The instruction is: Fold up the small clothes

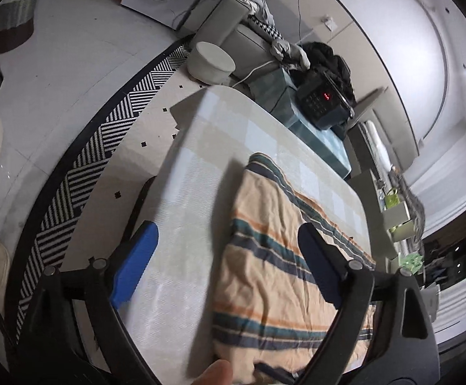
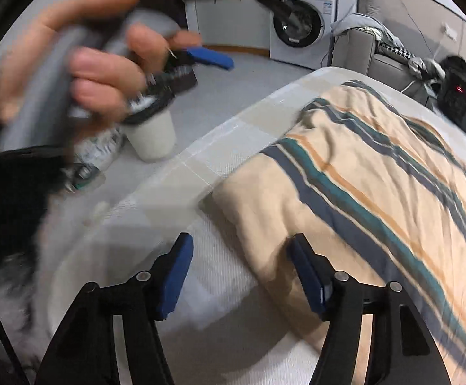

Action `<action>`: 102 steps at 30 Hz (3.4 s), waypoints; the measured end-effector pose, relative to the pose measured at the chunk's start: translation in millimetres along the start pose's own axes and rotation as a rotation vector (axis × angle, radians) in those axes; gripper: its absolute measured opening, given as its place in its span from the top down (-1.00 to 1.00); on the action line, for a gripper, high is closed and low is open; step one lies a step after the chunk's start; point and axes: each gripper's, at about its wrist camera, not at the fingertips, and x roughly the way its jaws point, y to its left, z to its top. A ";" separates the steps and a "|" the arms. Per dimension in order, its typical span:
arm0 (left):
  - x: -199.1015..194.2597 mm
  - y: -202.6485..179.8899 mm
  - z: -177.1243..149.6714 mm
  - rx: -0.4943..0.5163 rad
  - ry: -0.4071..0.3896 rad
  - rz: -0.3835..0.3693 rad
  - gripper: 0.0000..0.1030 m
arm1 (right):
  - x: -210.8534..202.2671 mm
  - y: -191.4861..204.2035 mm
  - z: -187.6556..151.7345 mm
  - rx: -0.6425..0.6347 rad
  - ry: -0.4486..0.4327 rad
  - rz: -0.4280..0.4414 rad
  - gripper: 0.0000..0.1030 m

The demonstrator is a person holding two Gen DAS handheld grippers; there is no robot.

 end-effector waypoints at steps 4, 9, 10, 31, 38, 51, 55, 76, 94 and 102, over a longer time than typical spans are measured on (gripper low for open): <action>-13.0 25.9 -6.1 -0.037 -0.009 -0.019 -0.69 | 12.5 11.6 12.5 -0.046 0.019 -0.089 -0.31; -9.9 31.6 -11.9 -0.053 -0.009 -0.029 -0.69 | 13.0 7.1 15.3 -0.010 0.020 -0.130 0.48; -5.8 30.7 -13.1 -0.055 -0.005 -0.031 -0.69 | 12.9 2.9 15.8 0.004 0.017 -0.166 0.67; 90.5 -21.2 -80.8 -0.100 0.388 -0.312 -0.67 | -66.3 -29.6 -10.3 0.144 -0.167 0.046 0.87; 134.9 -40.6 -52.5 -0.101 0.391 -0.310 -0.61 | -68.0 -26.8 -20.2 0.108 -0.167 0.081 0.87; 179.6 -67.2 -5.2 -0.032 0.305 -0.177 0.87 | -68.4 -52.0 -32.1 0.134 -0.174 0.121 0.87; 159.8 -75.1 -3.9 -0.013 0.264 -0.179 0.89 | -69.6 -62.2 -38.9 0.196 -0.204 0.165 0.87; 106.0 -296.9 -36.7 0.240 0.211 -0.229 0.89 | -191.4 -151.7 -119.6 0.499 -0.568 0.168 0.86; 290.8 -484.0 -193.6 0.430 0.524 -0.168 -0.08 | -195.6 -283.1 -278.7 0.973 -0.387 -0.014 0.79; 242.4 -496.8 -188.1 0.521 0.428 -0.231 -0.64 | -210.3 -281.8 -277.1 0.862 -0.330 -0.054 0.20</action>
